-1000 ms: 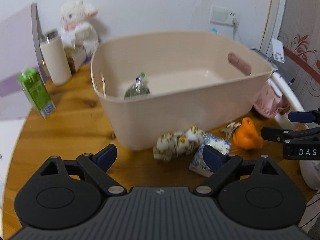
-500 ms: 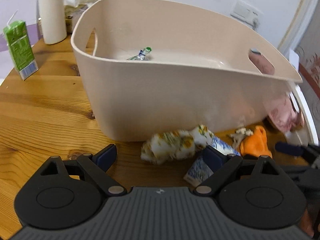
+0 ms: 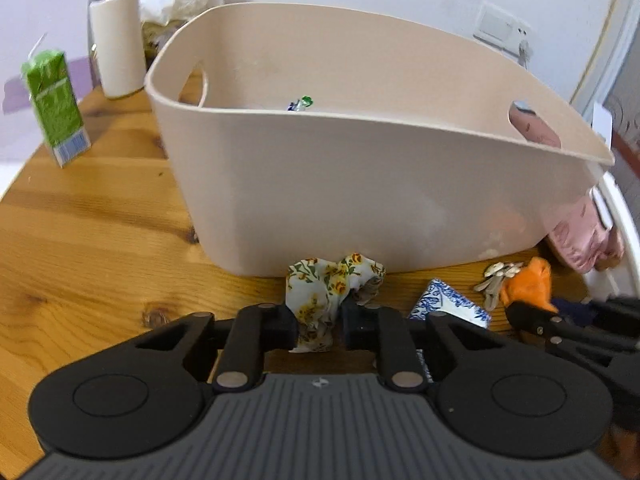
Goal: Organize objects
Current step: 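Grasp the floral scrunchie with the left tool while the right tool grasps the orange cloth, then carry the scrunchie and orange cloth into the basket and open both tools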
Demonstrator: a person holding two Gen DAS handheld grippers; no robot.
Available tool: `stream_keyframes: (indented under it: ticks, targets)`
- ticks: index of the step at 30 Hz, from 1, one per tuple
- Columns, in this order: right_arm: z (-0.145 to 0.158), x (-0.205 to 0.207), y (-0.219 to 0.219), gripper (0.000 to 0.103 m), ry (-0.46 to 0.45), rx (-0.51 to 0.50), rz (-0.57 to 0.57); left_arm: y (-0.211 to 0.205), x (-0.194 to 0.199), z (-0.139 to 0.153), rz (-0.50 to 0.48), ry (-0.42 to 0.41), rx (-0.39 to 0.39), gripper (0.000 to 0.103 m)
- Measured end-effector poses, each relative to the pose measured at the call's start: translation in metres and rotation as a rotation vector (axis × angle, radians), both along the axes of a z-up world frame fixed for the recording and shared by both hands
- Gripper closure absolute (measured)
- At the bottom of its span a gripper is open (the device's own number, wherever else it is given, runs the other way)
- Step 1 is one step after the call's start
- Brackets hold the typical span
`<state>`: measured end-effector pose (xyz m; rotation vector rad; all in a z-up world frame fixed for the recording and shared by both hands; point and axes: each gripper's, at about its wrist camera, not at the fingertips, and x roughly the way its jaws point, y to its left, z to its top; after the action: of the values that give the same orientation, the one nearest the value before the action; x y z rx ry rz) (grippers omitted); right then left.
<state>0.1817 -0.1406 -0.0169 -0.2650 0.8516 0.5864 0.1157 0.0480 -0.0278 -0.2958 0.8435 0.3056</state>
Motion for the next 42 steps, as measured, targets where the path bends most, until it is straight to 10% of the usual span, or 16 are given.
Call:
stream_keyframes:
  ticks: [42]
  targets:
    - [0.146,-0.019,-0.018,0.093,-0.347,0.237,-0.016,-0.012,-0.027,0.139,-0.095,-0.323,0.174,0.089]
